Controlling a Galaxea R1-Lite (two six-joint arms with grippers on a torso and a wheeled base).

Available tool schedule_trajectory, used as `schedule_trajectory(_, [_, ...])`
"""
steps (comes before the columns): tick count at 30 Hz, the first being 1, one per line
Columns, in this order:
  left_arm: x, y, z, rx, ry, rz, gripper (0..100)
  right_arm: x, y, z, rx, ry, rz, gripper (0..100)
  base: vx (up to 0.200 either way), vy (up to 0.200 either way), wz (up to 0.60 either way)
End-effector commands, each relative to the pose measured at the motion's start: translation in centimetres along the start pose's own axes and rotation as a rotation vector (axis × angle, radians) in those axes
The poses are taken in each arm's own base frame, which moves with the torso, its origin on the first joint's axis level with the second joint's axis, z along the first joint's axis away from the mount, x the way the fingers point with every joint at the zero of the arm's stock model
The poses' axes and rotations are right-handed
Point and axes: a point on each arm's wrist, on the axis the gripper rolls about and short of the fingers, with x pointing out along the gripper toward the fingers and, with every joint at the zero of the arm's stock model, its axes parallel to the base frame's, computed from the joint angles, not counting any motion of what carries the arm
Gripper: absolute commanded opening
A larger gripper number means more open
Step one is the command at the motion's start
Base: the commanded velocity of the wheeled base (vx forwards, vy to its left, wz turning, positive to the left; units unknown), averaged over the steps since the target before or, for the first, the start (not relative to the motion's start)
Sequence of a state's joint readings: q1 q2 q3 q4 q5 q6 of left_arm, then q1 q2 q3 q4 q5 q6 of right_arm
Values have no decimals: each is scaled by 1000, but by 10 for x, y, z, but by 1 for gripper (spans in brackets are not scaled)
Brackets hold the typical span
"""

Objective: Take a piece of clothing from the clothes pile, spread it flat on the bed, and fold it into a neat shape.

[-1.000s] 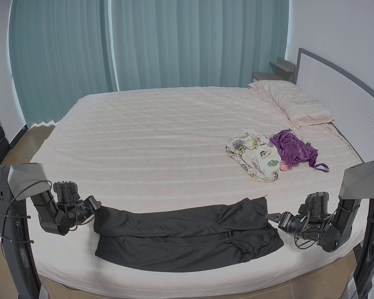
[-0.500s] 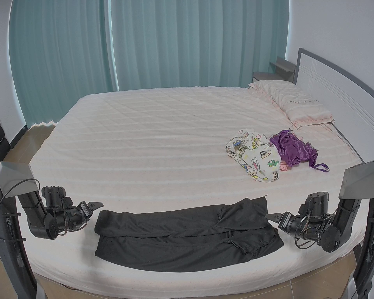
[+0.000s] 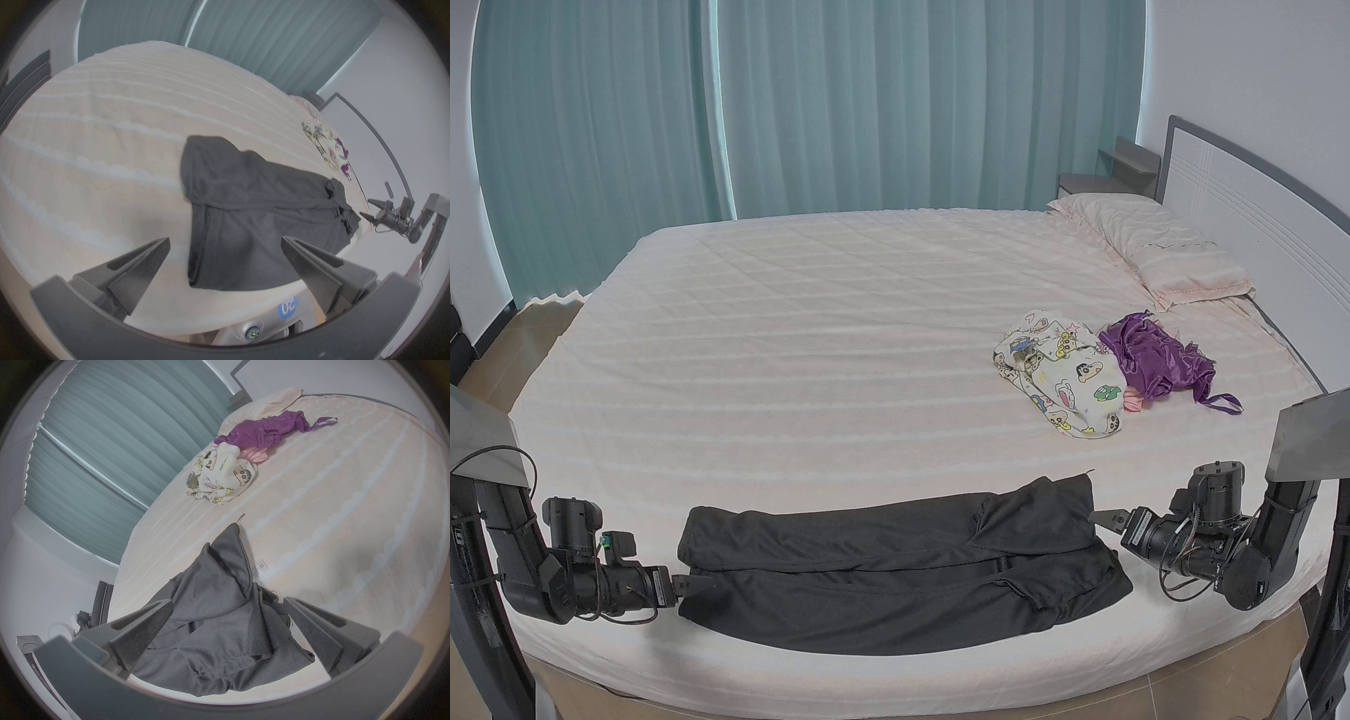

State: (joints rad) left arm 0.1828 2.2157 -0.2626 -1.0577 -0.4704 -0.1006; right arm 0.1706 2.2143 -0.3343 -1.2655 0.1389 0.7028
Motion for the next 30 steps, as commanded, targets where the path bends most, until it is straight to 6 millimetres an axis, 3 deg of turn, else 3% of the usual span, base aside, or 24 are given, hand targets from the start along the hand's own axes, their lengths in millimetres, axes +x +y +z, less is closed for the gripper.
schedule_trajectory(1, [2, -9, -11, 19, 52, -24, 100, -1, -2, -3, 0, 4, -1, 100, 0, 0, 0])
schedule_trajectory(11, [14, -14, -14, 41, 85, -29, 100, -3, -1, -3, -1, 7, 4, 100, 0, 0, 0])
schedule_trajectory(12, [14, -13, -14, 41, 85, -28, 0, -3, -1, -3, -1, 7, 4, 100, 0, 0, 0])
schedule_trajectory(30, [-7, -7, -26, 4, 116, 28, 0, -3, -1, -2, -1, 6, 5, 100, 0, 0, 0])
